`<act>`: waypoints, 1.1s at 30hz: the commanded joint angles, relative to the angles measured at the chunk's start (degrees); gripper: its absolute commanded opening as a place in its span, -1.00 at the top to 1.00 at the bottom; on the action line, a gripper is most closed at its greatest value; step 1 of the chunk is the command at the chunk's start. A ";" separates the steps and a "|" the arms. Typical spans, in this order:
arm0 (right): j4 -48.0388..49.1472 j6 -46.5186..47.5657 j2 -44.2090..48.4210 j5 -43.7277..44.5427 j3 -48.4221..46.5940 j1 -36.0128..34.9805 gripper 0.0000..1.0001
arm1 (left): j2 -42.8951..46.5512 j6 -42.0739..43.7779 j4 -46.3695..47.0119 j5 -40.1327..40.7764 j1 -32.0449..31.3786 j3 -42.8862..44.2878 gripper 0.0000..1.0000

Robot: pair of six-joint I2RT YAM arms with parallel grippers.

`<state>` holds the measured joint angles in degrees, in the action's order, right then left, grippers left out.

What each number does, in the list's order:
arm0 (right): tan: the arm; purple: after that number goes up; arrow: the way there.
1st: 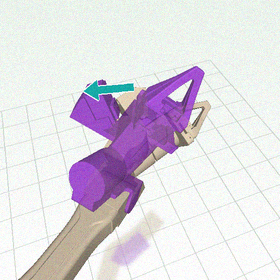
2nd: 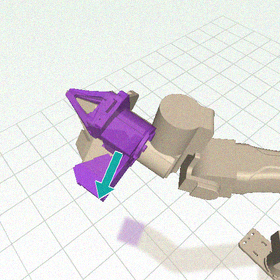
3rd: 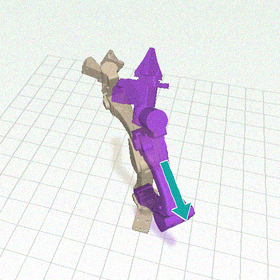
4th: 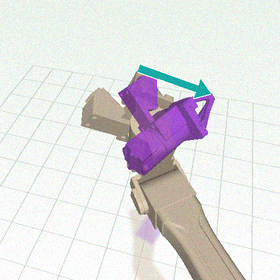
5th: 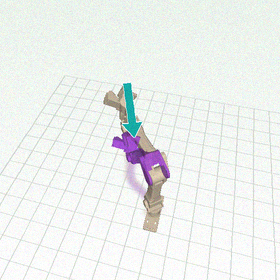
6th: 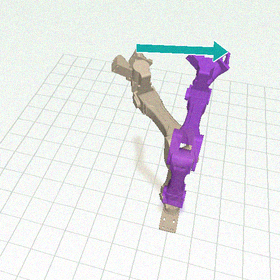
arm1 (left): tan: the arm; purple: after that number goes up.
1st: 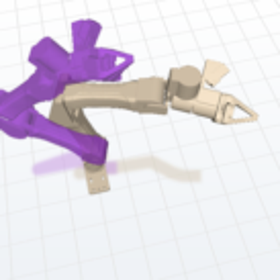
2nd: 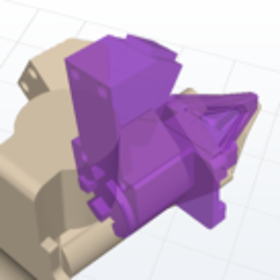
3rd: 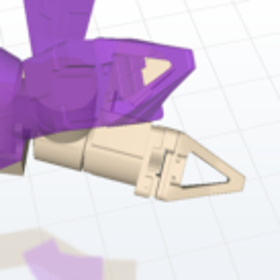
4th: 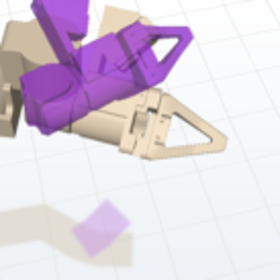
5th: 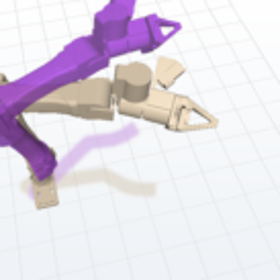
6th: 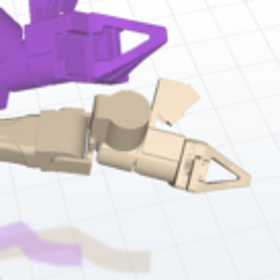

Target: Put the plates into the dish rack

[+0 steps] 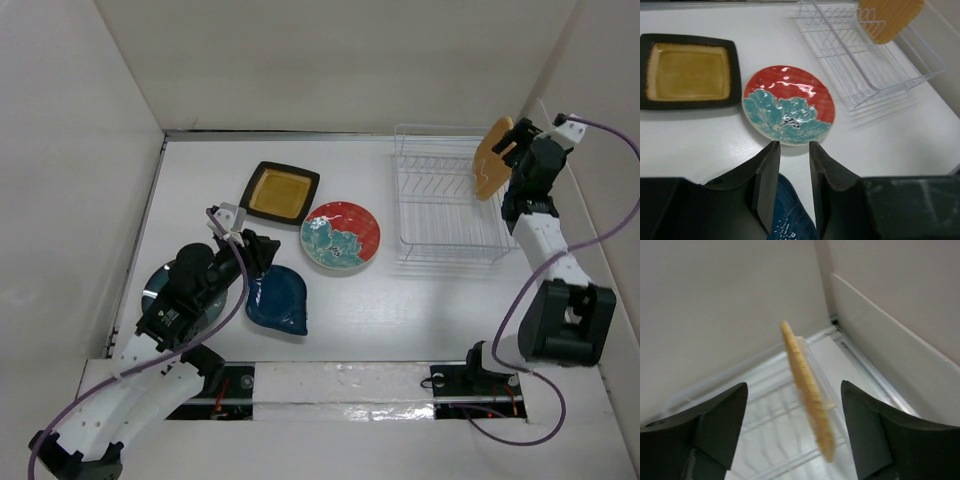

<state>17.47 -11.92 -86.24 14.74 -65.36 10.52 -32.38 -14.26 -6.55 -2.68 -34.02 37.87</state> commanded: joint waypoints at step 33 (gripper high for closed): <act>6.79 -21.13 47.74 -17.38 36.54 -39.70 0.27 | -58.31 -45.76 13.75 6.98 23.21 15.39 -0.22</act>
<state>25.87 -34.61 -38.50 -2.39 -29.04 -28.53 -89.38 -53.30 4.86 0.80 -11.09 52.42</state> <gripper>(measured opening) 0.362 0.605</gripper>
